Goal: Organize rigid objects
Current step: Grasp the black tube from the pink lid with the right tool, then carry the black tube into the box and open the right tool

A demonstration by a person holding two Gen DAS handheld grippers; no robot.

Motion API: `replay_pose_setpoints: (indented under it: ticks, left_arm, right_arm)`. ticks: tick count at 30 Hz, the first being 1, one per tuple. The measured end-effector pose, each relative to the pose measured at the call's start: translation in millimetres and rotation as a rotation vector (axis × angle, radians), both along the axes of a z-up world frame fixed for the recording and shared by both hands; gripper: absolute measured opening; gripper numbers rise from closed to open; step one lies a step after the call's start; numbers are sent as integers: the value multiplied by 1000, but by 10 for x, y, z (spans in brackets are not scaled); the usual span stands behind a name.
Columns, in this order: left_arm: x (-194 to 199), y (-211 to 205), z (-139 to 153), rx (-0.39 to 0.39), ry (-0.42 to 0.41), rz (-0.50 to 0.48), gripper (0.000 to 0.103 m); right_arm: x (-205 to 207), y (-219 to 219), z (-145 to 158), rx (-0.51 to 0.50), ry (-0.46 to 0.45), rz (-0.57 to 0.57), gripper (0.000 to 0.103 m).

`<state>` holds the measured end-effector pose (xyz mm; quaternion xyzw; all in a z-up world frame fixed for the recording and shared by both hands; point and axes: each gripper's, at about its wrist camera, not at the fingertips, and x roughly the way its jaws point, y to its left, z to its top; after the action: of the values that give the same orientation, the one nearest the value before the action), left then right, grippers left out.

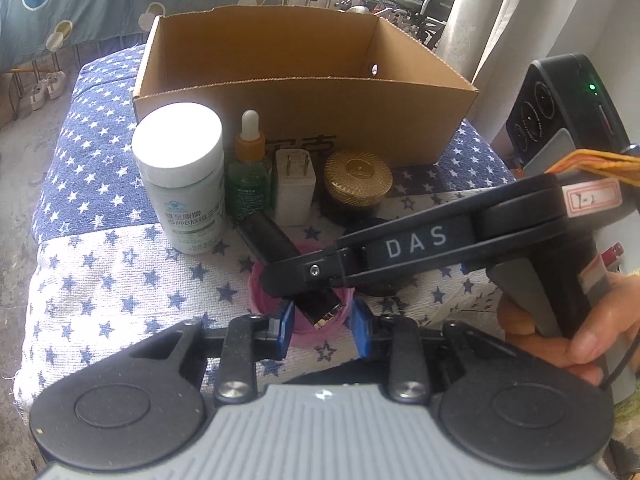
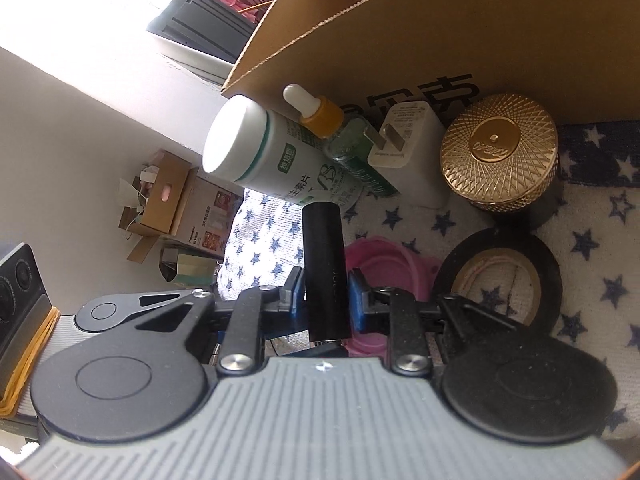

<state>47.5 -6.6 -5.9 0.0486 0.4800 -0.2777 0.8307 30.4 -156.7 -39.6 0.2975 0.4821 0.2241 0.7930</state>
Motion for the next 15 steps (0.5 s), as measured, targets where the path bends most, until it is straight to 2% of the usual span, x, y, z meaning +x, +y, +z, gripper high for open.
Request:
replay_pose_setpoints:
  ticks: [8,11,15]
  left_arm:
    - [-260,20,457,-87,-74,-63,31]
    - [-257,-114,619,-87,-131,-79,30]
    - [-180,-126,708,-95,-138,-74,29]
  right_arm:
    - [-250,65,494,37,-95,10,21]
    - [-262,94,713,-5,-165,1,21]
    - [-158,-66,809,5,-169,-22,21]
